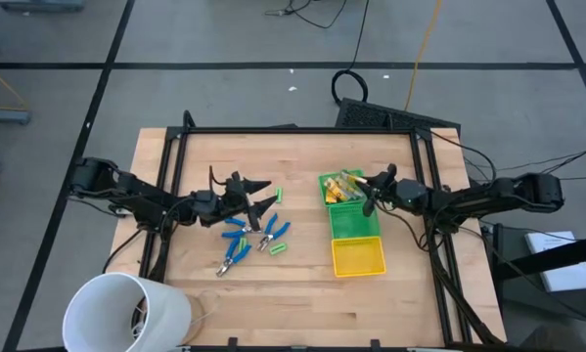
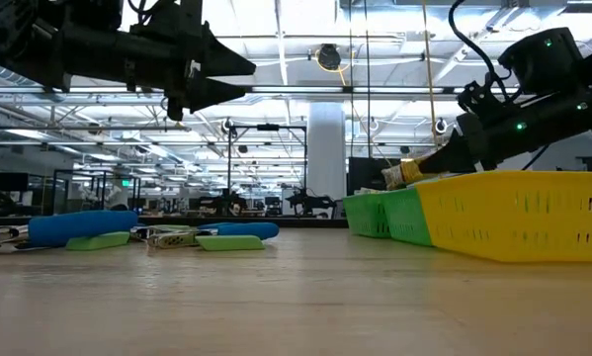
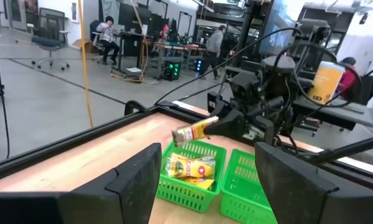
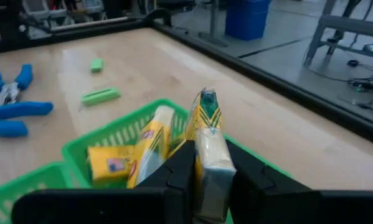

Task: Pick & Place School Supplies
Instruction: Put the yellow crayon box into the top green bin

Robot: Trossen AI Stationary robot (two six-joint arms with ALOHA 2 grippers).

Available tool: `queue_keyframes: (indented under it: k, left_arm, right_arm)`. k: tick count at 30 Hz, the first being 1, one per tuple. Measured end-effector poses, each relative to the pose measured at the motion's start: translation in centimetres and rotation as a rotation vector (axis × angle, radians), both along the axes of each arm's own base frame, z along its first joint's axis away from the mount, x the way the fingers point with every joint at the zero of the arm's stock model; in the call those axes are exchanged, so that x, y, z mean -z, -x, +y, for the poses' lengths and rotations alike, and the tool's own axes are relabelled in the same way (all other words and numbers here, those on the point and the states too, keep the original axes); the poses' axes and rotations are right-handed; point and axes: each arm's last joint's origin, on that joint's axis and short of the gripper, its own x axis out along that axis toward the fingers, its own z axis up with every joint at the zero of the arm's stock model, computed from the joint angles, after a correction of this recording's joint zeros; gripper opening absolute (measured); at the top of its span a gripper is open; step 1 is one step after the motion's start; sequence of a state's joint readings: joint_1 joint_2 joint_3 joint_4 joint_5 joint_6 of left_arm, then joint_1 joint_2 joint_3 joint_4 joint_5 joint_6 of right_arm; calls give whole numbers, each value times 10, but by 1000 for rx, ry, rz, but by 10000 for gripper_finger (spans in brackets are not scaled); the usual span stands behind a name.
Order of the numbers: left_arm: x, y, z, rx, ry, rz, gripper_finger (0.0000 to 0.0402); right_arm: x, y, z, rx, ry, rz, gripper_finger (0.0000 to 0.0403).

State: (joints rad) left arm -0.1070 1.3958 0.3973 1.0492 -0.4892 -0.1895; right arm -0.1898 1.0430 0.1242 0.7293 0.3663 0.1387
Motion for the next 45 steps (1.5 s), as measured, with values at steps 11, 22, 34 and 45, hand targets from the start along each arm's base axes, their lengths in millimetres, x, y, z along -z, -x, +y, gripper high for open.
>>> queue_keyframes:
  k: [11,22,34,45]
  left_arm:
    - [0,0,0,0,5,-2,256]
    - [0,0,0,1,5,-1,264]
    - [0,0,0,1,5,-1,251]
    - [0,0,0,1,5,-1,267]
  right_arm:
    - [9,-2,0,-4,-2,59,69]
    - [5,-4,0,-2,-8,11,166]
    - [0,-5,-1,5,-48,-82,227]
    - [-2,-12,-4,-102,-278,-109,194]
